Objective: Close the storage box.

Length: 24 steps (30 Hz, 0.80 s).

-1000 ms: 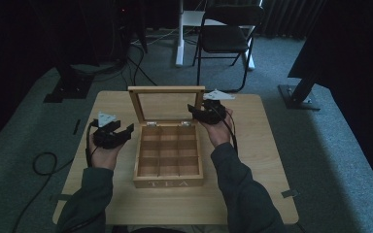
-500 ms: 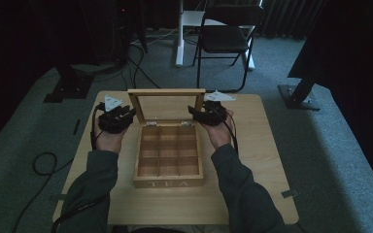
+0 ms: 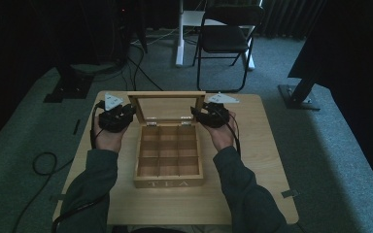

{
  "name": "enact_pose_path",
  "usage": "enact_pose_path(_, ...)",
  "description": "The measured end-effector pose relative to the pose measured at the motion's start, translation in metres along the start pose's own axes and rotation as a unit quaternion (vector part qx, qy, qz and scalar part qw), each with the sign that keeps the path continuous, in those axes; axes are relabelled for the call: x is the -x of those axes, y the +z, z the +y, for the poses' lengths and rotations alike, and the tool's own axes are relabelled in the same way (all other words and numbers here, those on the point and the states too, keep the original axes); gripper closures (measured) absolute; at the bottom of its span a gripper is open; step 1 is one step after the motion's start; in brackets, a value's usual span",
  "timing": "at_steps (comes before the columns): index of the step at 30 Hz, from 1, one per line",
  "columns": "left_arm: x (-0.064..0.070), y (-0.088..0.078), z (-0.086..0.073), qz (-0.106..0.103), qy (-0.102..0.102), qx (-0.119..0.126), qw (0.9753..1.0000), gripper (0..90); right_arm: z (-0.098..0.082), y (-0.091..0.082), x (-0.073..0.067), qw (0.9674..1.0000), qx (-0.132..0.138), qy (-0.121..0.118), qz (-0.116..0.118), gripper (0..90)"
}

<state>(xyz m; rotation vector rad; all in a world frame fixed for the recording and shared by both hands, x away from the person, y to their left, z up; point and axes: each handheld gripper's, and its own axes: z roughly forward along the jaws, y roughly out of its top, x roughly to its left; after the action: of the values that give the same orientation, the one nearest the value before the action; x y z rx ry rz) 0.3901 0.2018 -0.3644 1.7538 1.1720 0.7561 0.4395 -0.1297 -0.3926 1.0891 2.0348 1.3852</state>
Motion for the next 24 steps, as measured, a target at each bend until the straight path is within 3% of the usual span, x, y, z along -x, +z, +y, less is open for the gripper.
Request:
enact_pose_path(3, 0.000, -0.002, 0.001, 0.000, -0.001, 0.003, 1.0000, 77.1, -0.001, -0.009, 0.001, 0.9999, 0.006, 0.001, 0.010, 53.9)
enact_pose_path(9, 0.001, -0.003, 0.000, 0.000, -0.001, 0.003, 1.0000, 77.1, 0.000, -0.025, 0.001, 1.0000, 0.005, 0.000, 0.003, 59.2)
enact_pose_path(19, 0.002, -0.007, -0.005, -0.004, -0.004, 0.007, 1.0000, 77.2, 0.003, -0.032, 0.001, 1.0000, 0.002, 0.002, -0.006, 64.2)
enact_pose_path(24, 0.004, -0.010, -0.008, -0.006, -0.003, 0.006, 1.0000, 77.2, 0.004, -0.034, -0.004, 0.9999, 0.001, -0.013, -0.004, 64.6)
